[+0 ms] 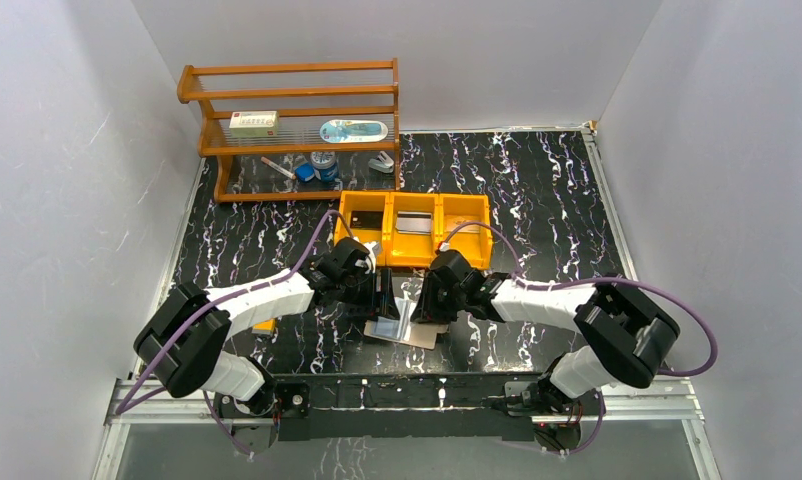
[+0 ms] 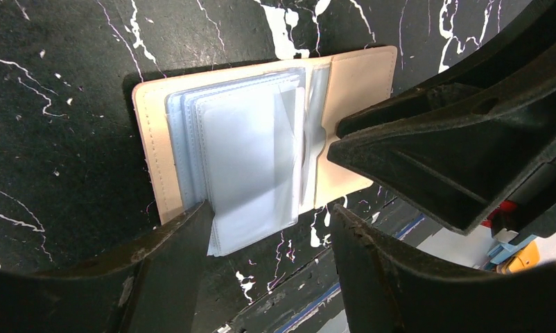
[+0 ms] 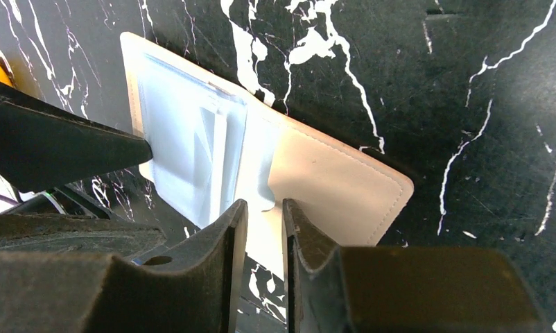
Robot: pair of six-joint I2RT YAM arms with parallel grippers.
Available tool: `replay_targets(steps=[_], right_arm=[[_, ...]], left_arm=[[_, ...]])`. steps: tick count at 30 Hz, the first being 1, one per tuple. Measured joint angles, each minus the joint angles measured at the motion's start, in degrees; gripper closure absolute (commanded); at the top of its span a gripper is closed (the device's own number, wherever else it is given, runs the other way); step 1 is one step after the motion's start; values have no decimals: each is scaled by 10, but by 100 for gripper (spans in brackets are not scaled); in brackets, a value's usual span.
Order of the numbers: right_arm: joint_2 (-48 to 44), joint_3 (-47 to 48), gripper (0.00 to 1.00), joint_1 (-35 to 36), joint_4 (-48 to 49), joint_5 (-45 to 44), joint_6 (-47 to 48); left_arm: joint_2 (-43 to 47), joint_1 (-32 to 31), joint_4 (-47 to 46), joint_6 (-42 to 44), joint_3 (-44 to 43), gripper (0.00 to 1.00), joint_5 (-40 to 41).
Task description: Take the credit cards out of the card holder
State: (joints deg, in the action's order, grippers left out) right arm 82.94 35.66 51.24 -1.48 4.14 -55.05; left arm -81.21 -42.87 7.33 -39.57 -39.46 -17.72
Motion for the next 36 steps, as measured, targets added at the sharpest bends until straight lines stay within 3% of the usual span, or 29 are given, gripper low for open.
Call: replay_targets(steps=[12,22,31,36], right_arm=[[5,19,70,-2,11,22,13],[35,36,65,-2,41,36,6],[72,34,93,-2,54,35,-5],[70,19,95,-2,71,35,-9]], left_arm=[[4,0,6,0,0,39,5],[4,0,9,0,1,39,7],[7,0,11,0,1,34,7],[19,-1,21,3,1,33,10]])
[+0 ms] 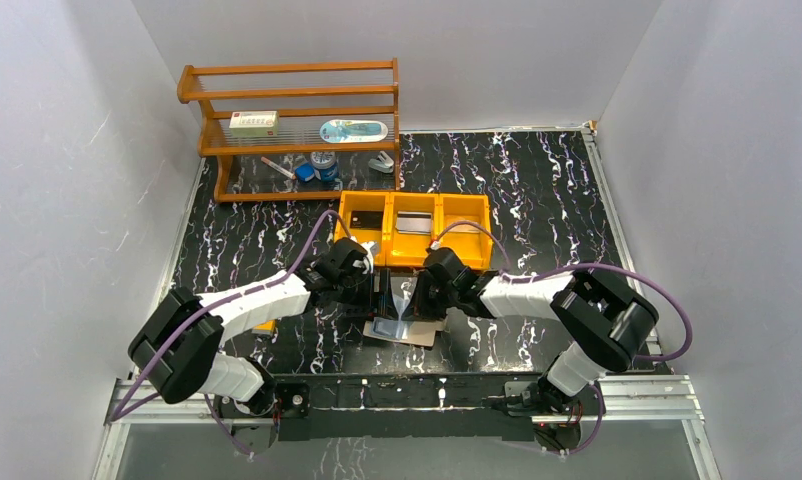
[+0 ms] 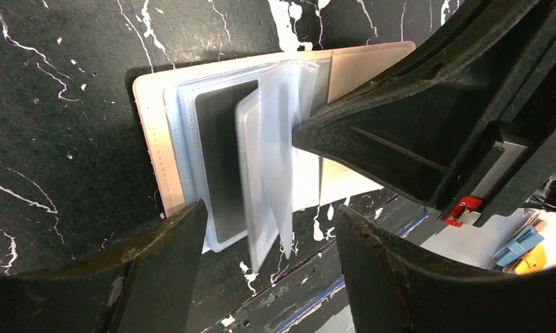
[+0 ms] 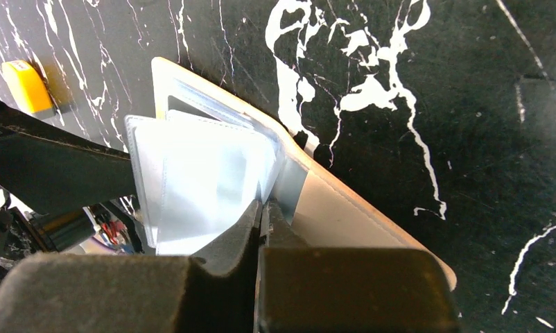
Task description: Take the credit cards out of the card holder
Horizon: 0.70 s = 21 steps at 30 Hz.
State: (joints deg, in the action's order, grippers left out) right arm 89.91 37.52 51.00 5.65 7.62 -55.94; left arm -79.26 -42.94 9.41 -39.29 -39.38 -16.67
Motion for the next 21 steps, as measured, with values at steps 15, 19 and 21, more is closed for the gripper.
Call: replay_targets(steps=[15,19,21], right_arm=[[-8,-36,95,-3,60,4,-24],[-8,-37,95,-3,61,4,-25],[-8,-39,95,-3,64,4,-26]], left_arm=[[39,0,5,1,0,32,14],[65,0,2,0,0,33,21],[64,0,-2,0,0,33,17]])
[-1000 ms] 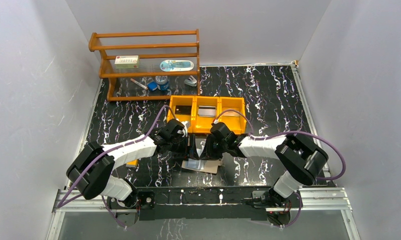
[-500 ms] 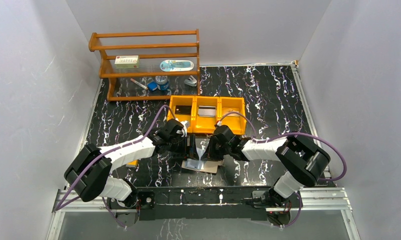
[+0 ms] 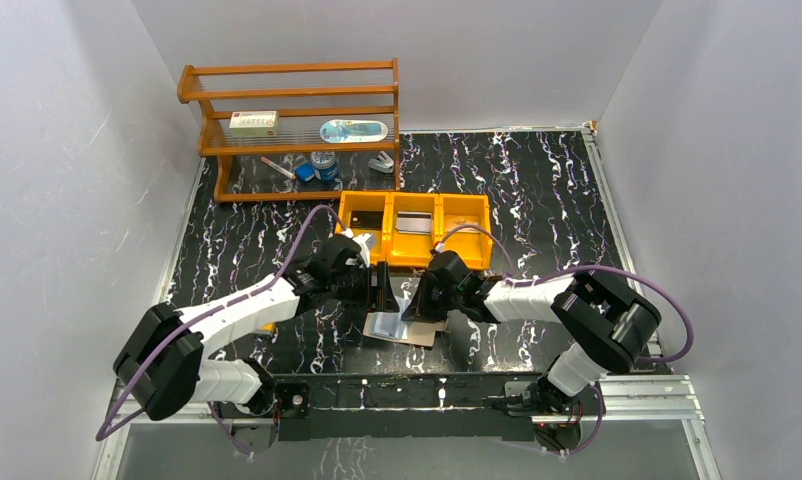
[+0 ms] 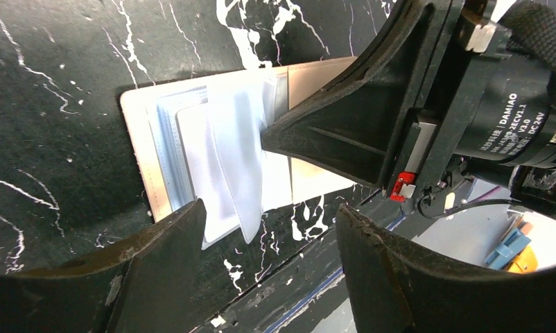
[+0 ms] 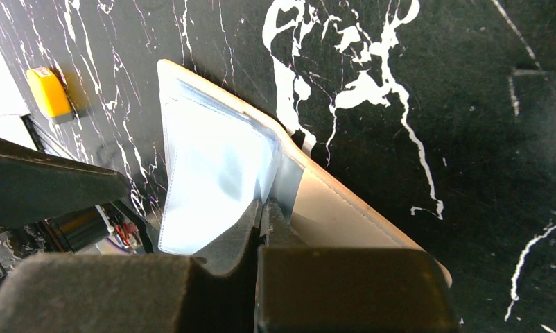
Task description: Take the credit cards out of the card holder
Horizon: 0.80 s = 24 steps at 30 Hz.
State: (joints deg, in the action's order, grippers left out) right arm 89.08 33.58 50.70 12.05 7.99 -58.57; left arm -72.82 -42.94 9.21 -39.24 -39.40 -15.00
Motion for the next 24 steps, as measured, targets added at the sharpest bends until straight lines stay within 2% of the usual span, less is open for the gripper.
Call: replay_targets(steps=[14,18,24], right_arm=[[0,-1,92,0,2,0,-2],[-2,-3,83,0,5,1,-2],[-33,-5,58,0,-17,-6,0]], left_arm=[[-88,-16,-37,0,0,36,-70],[-103,-21,-58,0,0,37,-93],[-117,-26,-93,-4,-1,38,-122]])
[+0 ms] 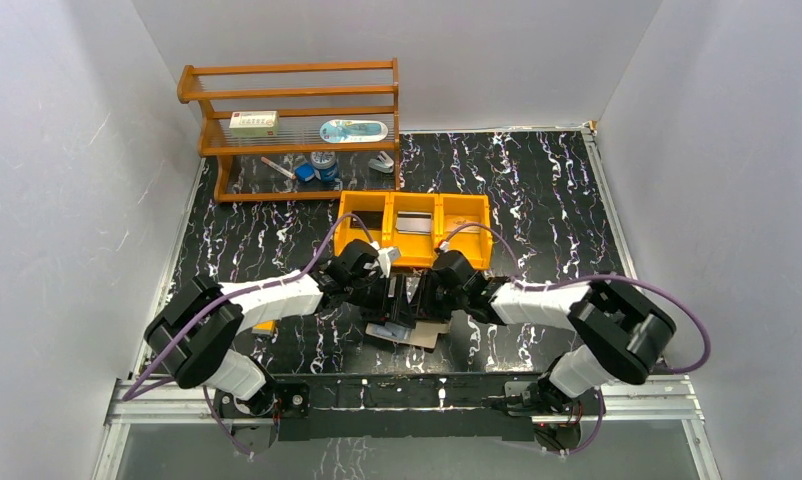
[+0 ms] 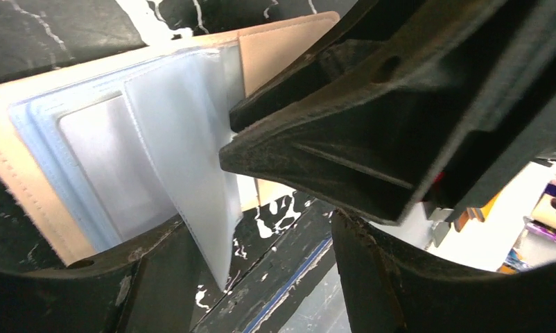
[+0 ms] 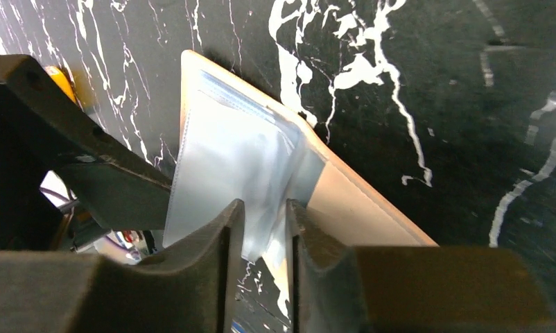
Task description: Take the credit cards out of the card holder
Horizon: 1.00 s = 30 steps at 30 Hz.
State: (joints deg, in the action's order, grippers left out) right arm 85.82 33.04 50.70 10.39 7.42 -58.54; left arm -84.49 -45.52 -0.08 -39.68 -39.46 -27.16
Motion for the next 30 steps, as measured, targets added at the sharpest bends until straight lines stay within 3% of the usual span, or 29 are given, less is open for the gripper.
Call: replay_targets(steps=[6,13,19,23,30], right_arm=[[-98,0,57,-3,-78,-47,0],[-247,-11,57,-3,-217,-189,-42],[-382,-64,58,-4,-257,-251,-71],[-403,-68,60,-4,-257,-255,-72],[-326,-45,63,-4,-227,-196,-50]], left_arm=[[-18,-3,-43,-8,0,39,-35],[-59,-23,-86,-15,-19,39,-55],[-98,-52,-104,-17,-43,42,-59],[-91,-58,-83,-17,-44,41,-31],[56,-58,5,-3,-44,39,104]])
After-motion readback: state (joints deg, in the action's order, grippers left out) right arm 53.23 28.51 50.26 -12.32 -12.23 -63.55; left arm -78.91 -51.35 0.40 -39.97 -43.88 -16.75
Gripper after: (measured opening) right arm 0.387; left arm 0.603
